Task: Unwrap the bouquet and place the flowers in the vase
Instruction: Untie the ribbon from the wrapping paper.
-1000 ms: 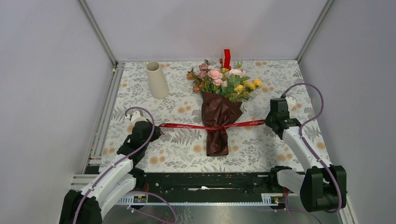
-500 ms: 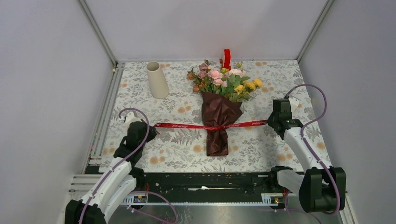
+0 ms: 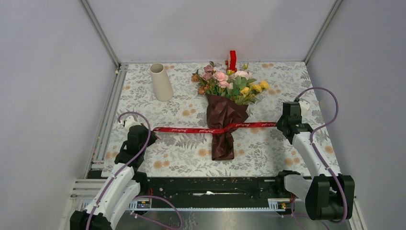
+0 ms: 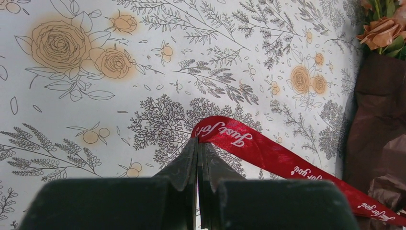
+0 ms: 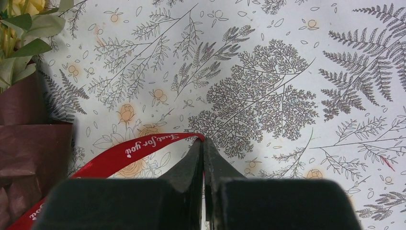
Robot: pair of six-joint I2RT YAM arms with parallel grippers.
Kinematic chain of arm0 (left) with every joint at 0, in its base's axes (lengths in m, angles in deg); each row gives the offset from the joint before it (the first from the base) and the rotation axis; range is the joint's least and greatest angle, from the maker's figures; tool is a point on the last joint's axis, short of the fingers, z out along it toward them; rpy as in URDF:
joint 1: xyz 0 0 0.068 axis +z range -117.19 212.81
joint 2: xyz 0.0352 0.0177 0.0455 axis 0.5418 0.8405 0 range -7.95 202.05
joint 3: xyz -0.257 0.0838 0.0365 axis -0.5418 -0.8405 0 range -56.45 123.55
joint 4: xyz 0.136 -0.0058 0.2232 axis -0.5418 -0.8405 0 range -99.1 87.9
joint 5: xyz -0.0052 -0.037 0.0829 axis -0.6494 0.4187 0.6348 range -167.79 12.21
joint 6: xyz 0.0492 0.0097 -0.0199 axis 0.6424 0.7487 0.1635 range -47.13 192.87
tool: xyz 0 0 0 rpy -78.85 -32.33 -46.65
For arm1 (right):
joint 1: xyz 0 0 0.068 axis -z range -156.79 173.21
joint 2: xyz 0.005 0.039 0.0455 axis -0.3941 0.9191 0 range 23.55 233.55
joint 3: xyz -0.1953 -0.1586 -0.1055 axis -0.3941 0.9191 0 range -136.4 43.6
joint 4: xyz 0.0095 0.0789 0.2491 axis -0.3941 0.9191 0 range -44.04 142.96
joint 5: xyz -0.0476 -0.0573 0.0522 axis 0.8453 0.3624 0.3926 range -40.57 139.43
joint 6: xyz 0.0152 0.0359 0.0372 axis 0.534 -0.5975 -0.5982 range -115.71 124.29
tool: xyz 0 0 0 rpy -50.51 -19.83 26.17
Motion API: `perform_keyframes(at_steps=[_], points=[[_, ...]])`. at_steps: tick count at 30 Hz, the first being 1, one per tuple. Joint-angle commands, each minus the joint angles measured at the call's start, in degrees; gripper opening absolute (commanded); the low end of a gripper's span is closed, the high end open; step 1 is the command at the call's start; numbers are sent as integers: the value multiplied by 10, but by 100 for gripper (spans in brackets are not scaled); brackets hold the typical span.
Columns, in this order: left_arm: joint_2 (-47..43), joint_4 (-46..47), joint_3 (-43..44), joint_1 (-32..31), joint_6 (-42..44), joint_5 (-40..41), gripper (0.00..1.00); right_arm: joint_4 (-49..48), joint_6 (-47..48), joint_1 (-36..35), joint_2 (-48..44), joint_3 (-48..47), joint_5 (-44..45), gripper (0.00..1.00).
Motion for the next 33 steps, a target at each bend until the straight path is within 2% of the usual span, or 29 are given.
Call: perform_keyframes(at_steps=[1, 12, 17, 24, 33], points=[[-7, 3, 12, 8, 11, 9, 0, 6, 8, 8, -15, 1, 0, 0], [-38, -16, 7, 16, 4, 42, 0, 25, 12, 10, -26, -5, 16, 0], [-70, -34, 9, 20, -9, 69, 0, 31, 13, 33, -29, -7, 22, 0], [-68, -32, 22, 20, -23, 67, 0, 42, 13, 39, -42, -11, 41, 0], [-74, -40, 48, 20, -30, 36, 0, 82, 7, 48, -71, -19, 114, 0]])
